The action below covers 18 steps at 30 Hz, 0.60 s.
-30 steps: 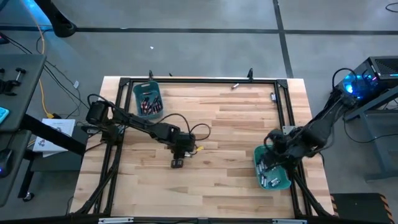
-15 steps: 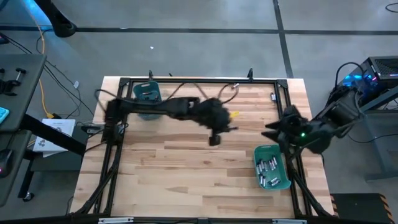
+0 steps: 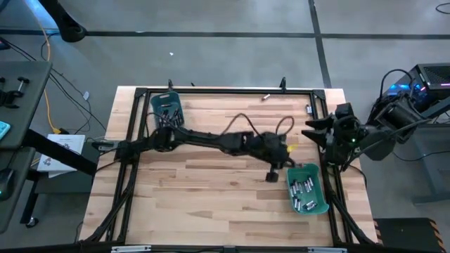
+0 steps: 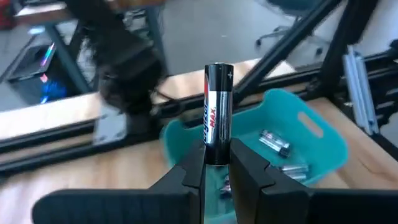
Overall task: Sort batteries
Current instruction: Put the silver battery into the green bin
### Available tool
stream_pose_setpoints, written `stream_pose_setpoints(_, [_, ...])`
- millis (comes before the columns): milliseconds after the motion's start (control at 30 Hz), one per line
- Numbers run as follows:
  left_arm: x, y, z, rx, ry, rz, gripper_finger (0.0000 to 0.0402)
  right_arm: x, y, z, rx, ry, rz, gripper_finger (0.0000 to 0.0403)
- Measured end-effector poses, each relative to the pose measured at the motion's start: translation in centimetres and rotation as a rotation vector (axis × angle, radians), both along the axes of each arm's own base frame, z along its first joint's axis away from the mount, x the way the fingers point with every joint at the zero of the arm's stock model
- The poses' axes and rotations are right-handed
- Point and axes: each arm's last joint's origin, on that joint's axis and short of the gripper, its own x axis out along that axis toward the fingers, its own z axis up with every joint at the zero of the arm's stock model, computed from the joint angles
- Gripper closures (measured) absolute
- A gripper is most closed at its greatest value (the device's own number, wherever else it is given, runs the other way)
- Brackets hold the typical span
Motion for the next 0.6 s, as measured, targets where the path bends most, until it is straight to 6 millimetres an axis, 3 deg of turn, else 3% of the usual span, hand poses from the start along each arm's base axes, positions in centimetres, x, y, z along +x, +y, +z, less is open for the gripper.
stream_pose_setpoints(167, [1.8,-2.2,-3.3,-0.028,-0.129,-0.113,0.0369,0.2,0.2,-0.2,0.029,0.002,-0.018,0.0192])
stream_pose_setpoints(300, [2.5,-3.3,-6.4,-0.041,-0.129,-0.119,0.0369,0.2,0.1,-0.3,0.067,-0.002,-0.034,0.0192])
stream_pose_setpoints(433, [2.9,-3.2,-9.6,-0.080,-0.057,-0.091,0.0370,0.1,0.1,-0.4,0.096,0.004,-0.042,0.0192])
stream_pose_setpoints(600, [3.0,-2.6,-11.1,-0.062,-0.017,-0.026,0.0360,0.1,0.2,-0.4,0.124,0.001,-0.049,0.0192])
